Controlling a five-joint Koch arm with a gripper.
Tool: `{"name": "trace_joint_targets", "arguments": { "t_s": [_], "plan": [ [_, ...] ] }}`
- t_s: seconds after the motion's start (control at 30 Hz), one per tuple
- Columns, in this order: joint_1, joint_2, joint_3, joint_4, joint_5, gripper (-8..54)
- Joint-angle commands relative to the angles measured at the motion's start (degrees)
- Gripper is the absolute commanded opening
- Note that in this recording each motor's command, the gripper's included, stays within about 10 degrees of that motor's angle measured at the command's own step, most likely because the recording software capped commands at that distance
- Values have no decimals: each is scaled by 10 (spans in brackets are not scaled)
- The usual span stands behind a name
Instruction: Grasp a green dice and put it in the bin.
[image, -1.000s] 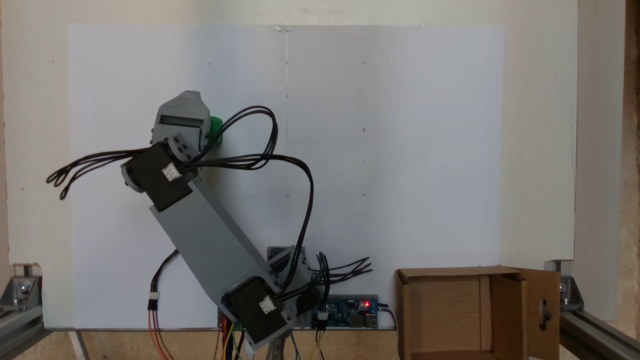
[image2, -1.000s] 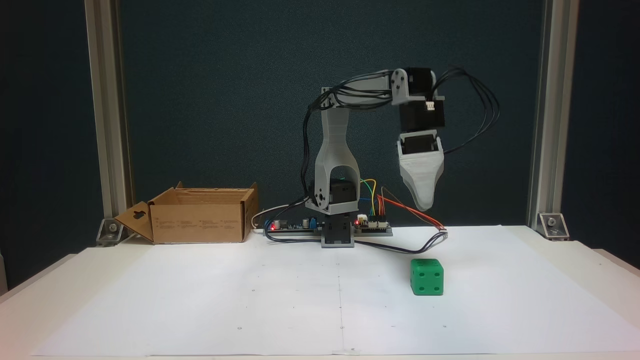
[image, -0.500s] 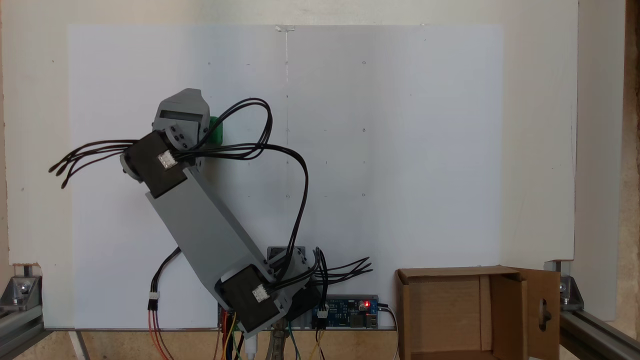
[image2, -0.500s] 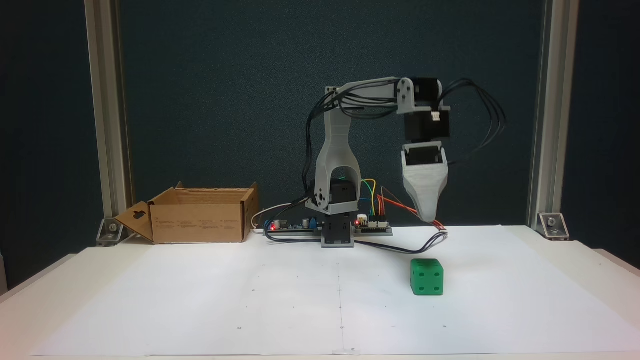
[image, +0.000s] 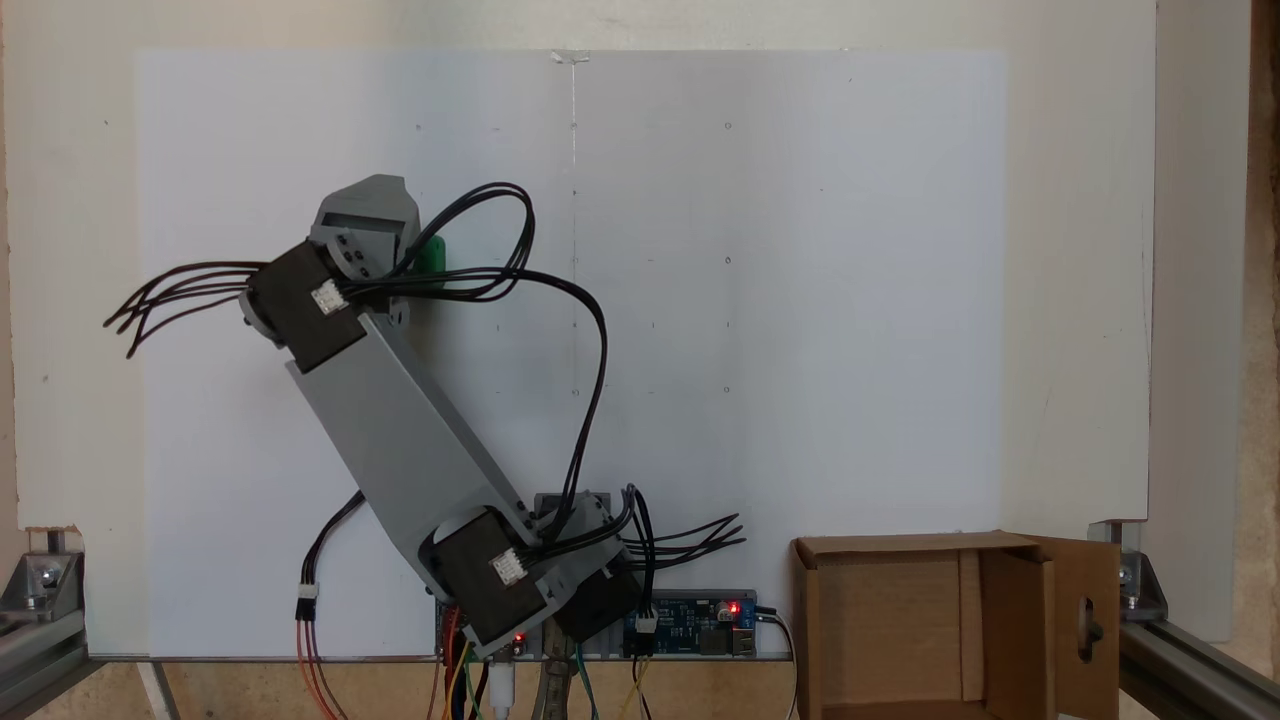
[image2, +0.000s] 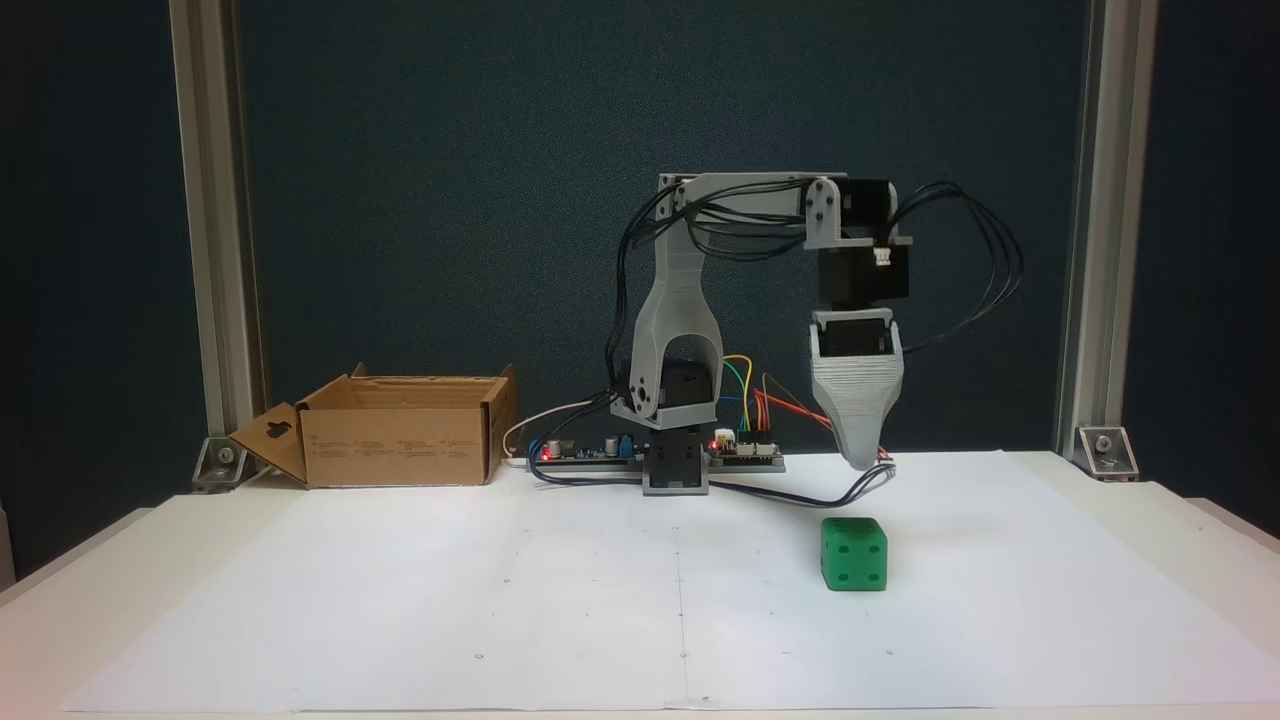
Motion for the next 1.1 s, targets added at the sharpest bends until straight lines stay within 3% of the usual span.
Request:
{"name": "trace_joint_targets", "arguments": {
  "t_s": [0.0,1.07],
  "plan": [
    [0,3,-34,-5,47,433],
    [-8,-35,48,-62,47,433]
  ]
}}
